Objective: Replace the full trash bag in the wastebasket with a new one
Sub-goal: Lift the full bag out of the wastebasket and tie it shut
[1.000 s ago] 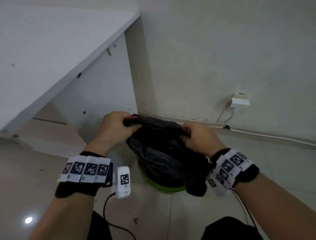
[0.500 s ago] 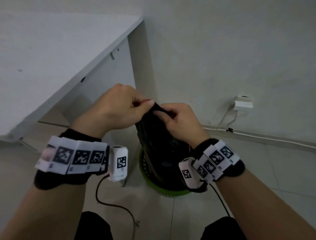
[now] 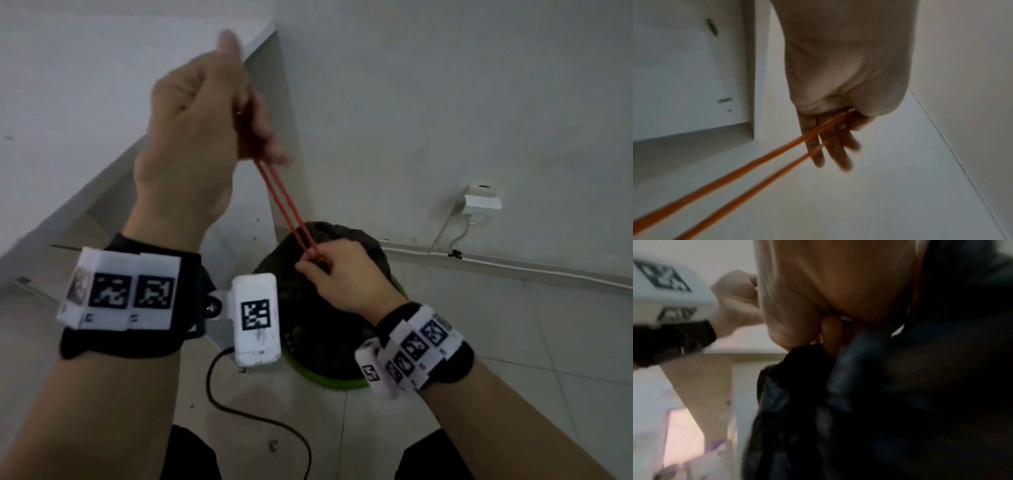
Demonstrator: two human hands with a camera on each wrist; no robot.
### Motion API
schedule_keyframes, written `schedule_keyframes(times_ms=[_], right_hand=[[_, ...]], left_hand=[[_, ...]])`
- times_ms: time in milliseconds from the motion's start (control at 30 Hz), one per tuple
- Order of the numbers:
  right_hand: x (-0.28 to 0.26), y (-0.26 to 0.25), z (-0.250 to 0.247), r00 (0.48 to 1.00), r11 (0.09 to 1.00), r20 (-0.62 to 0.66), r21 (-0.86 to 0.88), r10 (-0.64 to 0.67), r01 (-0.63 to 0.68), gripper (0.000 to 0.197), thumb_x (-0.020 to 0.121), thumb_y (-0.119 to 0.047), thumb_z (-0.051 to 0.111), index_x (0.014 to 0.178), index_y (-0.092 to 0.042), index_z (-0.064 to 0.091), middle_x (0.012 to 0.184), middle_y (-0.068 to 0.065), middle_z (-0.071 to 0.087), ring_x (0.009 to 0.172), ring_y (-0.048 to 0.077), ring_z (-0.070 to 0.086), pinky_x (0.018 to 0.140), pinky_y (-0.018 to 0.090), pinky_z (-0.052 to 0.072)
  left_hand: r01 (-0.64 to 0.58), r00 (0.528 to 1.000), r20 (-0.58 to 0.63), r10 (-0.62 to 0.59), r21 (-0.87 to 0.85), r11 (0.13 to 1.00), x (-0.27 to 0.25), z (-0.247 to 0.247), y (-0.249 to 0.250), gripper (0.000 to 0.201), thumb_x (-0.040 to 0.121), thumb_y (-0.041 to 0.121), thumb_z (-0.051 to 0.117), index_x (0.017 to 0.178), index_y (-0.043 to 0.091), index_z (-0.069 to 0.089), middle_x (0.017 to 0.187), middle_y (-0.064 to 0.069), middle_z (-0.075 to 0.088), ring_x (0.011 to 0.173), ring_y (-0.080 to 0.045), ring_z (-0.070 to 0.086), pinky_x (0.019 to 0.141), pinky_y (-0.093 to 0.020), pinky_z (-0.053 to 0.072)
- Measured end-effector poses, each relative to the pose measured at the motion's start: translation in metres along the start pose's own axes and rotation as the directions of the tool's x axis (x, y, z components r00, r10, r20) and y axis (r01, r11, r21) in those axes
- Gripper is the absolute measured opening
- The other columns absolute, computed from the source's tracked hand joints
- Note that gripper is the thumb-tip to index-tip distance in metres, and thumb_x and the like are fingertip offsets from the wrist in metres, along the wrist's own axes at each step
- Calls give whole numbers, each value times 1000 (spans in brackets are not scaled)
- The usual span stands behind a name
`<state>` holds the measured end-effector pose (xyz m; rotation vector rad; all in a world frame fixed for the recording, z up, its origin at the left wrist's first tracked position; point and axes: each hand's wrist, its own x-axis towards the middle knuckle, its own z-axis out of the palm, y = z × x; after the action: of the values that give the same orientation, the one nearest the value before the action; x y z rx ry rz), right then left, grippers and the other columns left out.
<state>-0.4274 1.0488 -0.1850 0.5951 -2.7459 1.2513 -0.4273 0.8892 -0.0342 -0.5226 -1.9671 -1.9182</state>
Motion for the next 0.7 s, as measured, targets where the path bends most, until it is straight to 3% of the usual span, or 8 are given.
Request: schedule_keyframes(times_ms=[100, 167, 200, 333, 433, 500, 567, 700], right_hand=[[-14, 17, -27, 987, 806, -58, 585, 150, -89, 26, 85, -14, 59, 111, -12, 65, 95, 1, 66, 60, 7, 59, 60, 16, 48], [-17, 13, -50, 986, 542, -34, 838, 165, -62, 48, 77, -16, 45, 123, -6, 52, 102, 10, 54, 41, 8, 37, 38, 17, 27], [-18, 8, -57, 990, 515, 1, 854, 144, -76, 58, 73, -20, 44, 129, -5, 47, 106, 12, 50, 40, 9, 33, 36, 18, 21], [-18, -12, -58, 984, 613, 123, 770, 128, -176, 68, 76, -23, 36, 144, -14, 35, 126, 9, 48, 61, 3, 52, 41, 13, 33], [-19, -8, -59, 971, 681, 125, 694, 203, -232, 50, 91, -20, 39, 141, -13, 35, 118, 5, 51, 52, 6, 48, 41, 19, 31], [-25, 1, -62, 976, 895, 20, 394, 217, -207, 20, 99, -16, 49, 118, -14, 56, 93, 0, 59, 53, 1, 48, 51, 16, 37], [-32, 12, -64, 983, 973, -43, 158, 177, -168, 18, 98, -17, 55, 85, -16, 67, 69, -3, 59, 53, 1, 47, 55, 19, 38], [-29, 27, -78, 897, 794, -256, 589, 360, -150, 27, 98, -11, 53, 74, -16, 63, 57, -9, 52, 46, 6, 37, 49, 23, 30]], left_hand=[[234, 972, -35, -232, 163, 958, -13, 1, -28, 53, 104, 48, 32, 67, 23, 60, 59, 1, 54, 47, -14, 40, 48, -29, 33], [262, 940, 105, -326, 392, 882, -32, 20, -59, 53, 97, 58, 38, 68, 29, 71, 67, 1, 68, 53, -6, 54, 56, -31, 42], [232, 923, 178, -342, 452, 862, -44, 32, -73, 48, 93, 60, 43, 67, 33, 73, 70, 3, 72, 59, -4, 58, 63, -34, 47], [176, 953, 175, -246, 339, 924, -74, 69, -106, 39, 85, 49, 63, 72, 14, 75, 66, -11, 68, 57, -16, 52, 58, -37, 45], [169, 979, 69, -189, 227, 959, -79, 72, -110, 30, 93, 22, 68, 64, 17, 73, 56, 12, 65, 52, -2, 50, 56, -22, 41], [185, 982, 1, -188, 182, 966, -74, 65, -111, 26, 95, 18, 67, 72, 12, 76, 61, 17, 65, 58, 4, 52, 58, -19, 43], [268, 961, 29, -276, 159, 950, -66, 55, -111, 32, 99, 25, 61, 73, 14, 76, 56, 12, 61, 52, 2, 50, 53, -19, 42], [472, 858, 255, -446, -46, 880, -55, 42, -108, 37, 97, 33, 38, 84, 15, 67, 64, -12, 63, 46, -13, 27, 45, -21, 22]])
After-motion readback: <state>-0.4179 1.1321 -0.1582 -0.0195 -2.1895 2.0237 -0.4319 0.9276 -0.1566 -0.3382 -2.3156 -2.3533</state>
